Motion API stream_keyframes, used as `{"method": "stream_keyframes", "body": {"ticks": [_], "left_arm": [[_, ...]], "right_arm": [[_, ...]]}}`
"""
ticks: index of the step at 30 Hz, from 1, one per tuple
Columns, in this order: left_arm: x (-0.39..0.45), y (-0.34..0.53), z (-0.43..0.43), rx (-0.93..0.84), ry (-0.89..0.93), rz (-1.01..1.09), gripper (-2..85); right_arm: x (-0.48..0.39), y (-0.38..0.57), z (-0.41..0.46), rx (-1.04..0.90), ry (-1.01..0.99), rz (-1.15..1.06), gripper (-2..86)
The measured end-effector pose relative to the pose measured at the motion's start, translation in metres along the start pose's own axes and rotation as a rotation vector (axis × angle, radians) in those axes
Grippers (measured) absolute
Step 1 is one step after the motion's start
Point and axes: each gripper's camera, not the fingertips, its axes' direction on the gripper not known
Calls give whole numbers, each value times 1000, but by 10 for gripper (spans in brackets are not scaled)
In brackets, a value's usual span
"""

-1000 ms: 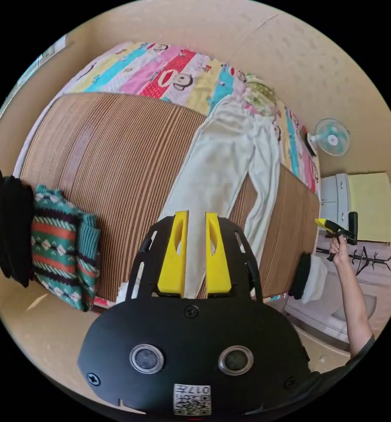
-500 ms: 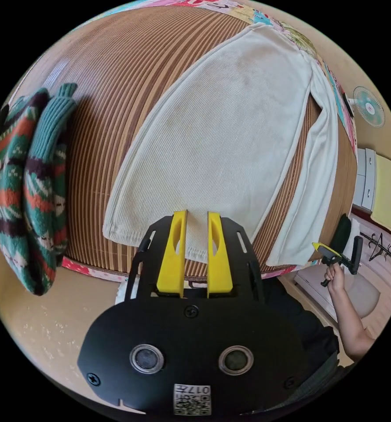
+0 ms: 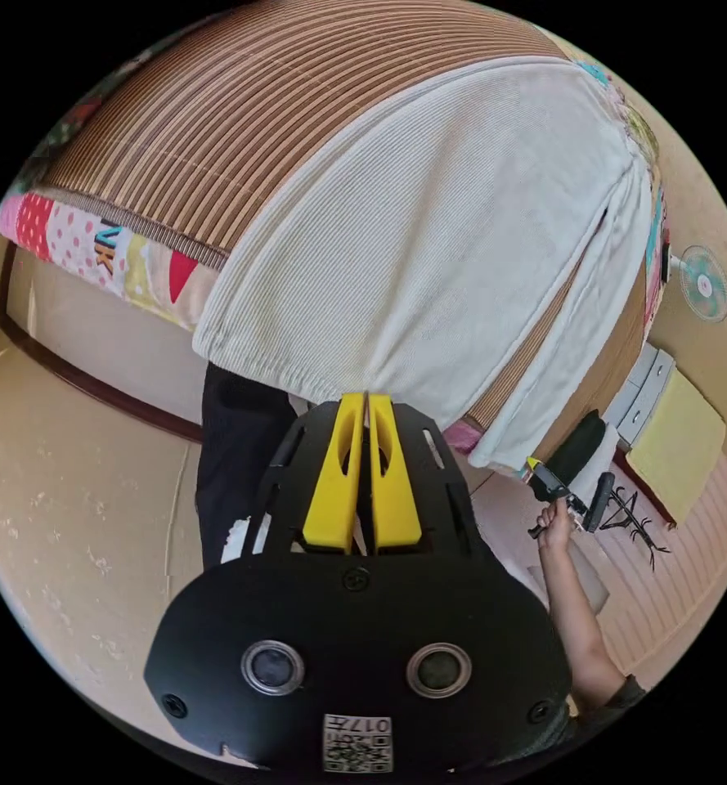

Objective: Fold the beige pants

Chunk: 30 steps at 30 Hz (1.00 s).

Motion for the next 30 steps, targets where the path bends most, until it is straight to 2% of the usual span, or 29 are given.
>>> {"method": "stream_keyframes", "body": {"ticks": [2, 5, 9, 16, 22, 26, 28, 30], "left_arm": [[0, 10, -17, 18, -6, 46, -2], [-1, 23, -47, 44, 30, 105, -4], [9, 30, -78, 24, 102, 134, -5], [78, 44, -116, 0, 112, 321, -2], [157, 65, -125, -107, 137, 534, 24], [205, 65, -131, -118, 185, 578, 89], [225, 64, -140, -112, 224, 589, 130], [253, 67, -153, -74, 151, 617, 164]], "right_arm": [[38, 15, 5, -2, -212, 10, 122], [73, 29, 26, -52, -407, 4, 119], [106, 50, 30, -33, -445, 43, 78], [161, 109, -8, 77, -792, -119, 37], [114, 145, -85, 111, -722, -501, 23], [66, 155, -108, 73, -559, -727, 17], [50, 158, -111, 54, -530, -791, 12], [38, 161, -115, 44, -572, -864, 7]]}}
